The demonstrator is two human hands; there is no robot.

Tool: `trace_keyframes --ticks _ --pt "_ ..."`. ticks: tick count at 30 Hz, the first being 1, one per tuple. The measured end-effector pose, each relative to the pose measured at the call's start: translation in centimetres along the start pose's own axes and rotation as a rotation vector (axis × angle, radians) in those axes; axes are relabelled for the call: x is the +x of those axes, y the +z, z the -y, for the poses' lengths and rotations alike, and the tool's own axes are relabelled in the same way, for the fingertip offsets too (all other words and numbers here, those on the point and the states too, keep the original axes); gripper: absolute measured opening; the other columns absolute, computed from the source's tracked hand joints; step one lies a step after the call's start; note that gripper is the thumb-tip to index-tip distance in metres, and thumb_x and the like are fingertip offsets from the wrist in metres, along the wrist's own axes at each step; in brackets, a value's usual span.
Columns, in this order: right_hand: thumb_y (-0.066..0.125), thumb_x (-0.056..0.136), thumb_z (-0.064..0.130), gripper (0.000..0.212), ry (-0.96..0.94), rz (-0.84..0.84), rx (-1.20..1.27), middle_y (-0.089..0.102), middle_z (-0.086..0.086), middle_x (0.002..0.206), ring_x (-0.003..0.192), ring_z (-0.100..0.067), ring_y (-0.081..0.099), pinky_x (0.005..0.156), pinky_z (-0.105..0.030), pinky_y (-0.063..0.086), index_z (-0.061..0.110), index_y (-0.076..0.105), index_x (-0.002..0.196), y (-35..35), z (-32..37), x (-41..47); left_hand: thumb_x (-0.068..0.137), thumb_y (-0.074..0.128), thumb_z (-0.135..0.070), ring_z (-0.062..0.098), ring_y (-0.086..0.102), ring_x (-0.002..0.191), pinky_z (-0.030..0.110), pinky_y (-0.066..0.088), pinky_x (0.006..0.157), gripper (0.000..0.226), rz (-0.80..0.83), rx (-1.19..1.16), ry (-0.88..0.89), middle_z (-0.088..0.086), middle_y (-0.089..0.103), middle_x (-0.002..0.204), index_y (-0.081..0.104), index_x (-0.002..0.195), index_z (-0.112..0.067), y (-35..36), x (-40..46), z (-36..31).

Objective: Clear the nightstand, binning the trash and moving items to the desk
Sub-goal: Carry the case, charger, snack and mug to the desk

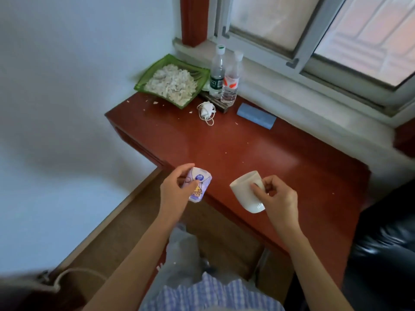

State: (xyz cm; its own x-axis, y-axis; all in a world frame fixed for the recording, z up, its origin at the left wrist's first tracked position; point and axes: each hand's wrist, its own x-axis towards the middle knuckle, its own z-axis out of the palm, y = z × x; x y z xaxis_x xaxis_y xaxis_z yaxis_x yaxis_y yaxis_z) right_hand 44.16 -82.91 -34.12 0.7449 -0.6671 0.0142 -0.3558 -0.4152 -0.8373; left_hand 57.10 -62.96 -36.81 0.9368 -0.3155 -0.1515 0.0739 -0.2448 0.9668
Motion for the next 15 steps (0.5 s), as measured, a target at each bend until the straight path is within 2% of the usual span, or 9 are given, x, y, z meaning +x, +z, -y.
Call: trace_keyframes --ticks 3,8,11,15 --pt "0.073 0.08 0.017 0.02 0.052 -0.066 -0.013 0.053 0.009 0.06 0.056 -0.006 0.044 0.051 -0.018 0.034 0.017 0.057 0.068 -0.1 -0.5 2.1 0.08 0.07 -0.005 0.012 0.066 0.096 0.027 0.057 0.078 0.039 0.083 0.001 0.03 -0.002 0.069 0.107 0.065 0.114 -0.023 2.0 4.4 -0.6" --pt "0.073 0.081 0.016 0.021 0.141 -0.174 -0.052 0.053 0.011 0.061 0.055 -0.002 0.046 0.051 -0.011 0.037 0.017 0.057 0.068 0.5 -0.7 6.2 0.079 0.07 -0.003 0.01 0.067 0.093 0.023 0.055 0.075 0.038 0.221 -0.006 0.06 -0.003 0.07 0.104 0.065 0.112 -0.021 5.2 12.8 -1.2" --pt "0.073 0.081 0.018 0.021 0.215 -0.248 -0.068 0.054 0.009 0.061 0.054 -0.004 0.046 0.049 -0.015 0.036 0.017 0.057 0.067 1.3 -0.8 8.9 0.078 0.07 -0.001 0.008 0.067 0.09 0.017 0.053 0.072 0.038 0.289 0.0 0.061 -0.003 0.07 0.101 0.065 0.111 -0.02 7.0 17.5 -1.6" --pt "0.073 0.081 0.02 0.021 0.288 -0.33 -0.072 0.055 0.007 0.06 0.056 -0.004 0.046 0.049 -0.017 0.035 0.018 0.058 0.067 2.2 -0.8 11.5 0.076 0.072 -0.003 0.013 0.066 0.093 0.027 0.054 0.079 0.038 0.334 0.028 0.043 -0.001 0.07 0.101 0.066 0.108 -0.022 9.3 23.0 -0.8"
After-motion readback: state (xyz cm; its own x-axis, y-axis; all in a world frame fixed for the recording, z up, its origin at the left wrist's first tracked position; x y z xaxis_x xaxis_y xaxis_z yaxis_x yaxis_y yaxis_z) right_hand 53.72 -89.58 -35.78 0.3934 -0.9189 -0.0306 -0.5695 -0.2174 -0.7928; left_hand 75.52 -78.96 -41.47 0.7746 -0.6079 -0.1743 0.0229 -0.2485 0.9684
